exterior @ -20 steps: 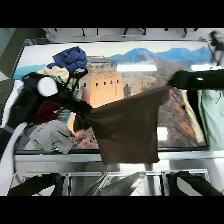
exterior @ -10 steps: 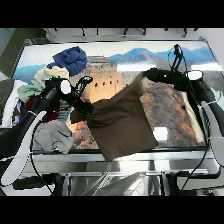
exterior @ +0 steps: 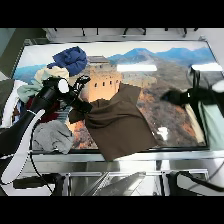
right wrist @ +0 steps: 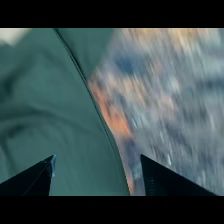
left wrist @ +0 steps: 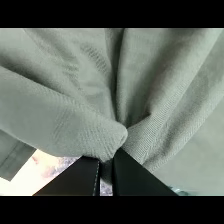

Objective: Fold the shirts.

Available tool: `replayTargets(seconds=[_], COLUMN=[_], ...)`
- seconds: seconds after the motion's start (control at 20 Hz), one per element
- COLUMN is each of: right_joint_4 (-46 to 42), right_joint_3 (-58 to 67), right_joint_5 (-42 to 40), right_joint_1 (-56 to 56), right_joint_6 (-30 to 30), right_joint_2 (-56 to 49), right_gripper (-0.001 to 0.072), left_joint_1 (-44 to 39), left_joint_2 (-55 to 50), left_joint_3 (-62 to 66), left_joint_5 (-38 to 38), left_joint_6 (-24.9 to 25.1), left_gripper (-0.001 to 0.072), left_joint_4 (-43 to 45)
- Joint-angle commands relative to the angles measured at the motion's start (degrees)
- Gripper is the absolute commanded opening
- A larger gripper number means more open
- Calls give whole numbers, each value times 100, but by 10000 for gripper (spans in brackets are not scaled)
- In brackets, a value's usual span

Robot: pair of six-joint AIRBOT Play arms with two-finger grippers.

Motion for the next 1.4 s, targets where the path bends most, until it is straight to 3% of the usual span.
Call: replayTargets(seconds=[0.0,0.15,0.45,0.55,0.6,0.65,0.7,0.85,1.0,1.2,1.35], right_joint_4=[-461,-262,-249,-149,-24,98,101,-782,-1707,-1757,-1685], right_joint_3=[-2114,-2924,-2968,-2966,-2955,-2942,-2881,-2203,-874,1316,2903], right_joint_5=[9,-157,-953,-1185,-1204,-1137,-887,-186,-306,-555,-555], right_joint_1=[-264,-79,831,1239,1375,1462,1478,1351,1270,1180,1213], right_joint_6=[332,308,505,570,553,424,223,586,833,955,968], right_joint_2=[984,1099,688,393,313,308,363,944,1137,-212,-1528], right_gripper=[674,688,682,634,548,351,26,20,20,20,21], left_joint_1=[26,26,26,26,26,26,26,24,-122,-651,-1349], left_joint_2=[-2,-2,-2,-2,-2,-2,0,24,476,1145,1377], left_joint_3=[0,0,0,0,0,0,0,-52,-890,-1921,-2208], left_joint_5=[-72,-63,-72,-76,-103,-138,-203,-787,-581,-291,234], left_joint_6=[-7,-9,-9,-11,-11,-9,-9,-17,-164,-555,-1191], left_gripper=[24,24,24,24,24,24,24,24,24,24,24], left_joint_4=[-7,-31,-157,-160,-160,-157,-157,-162,-358,-890,-1174])
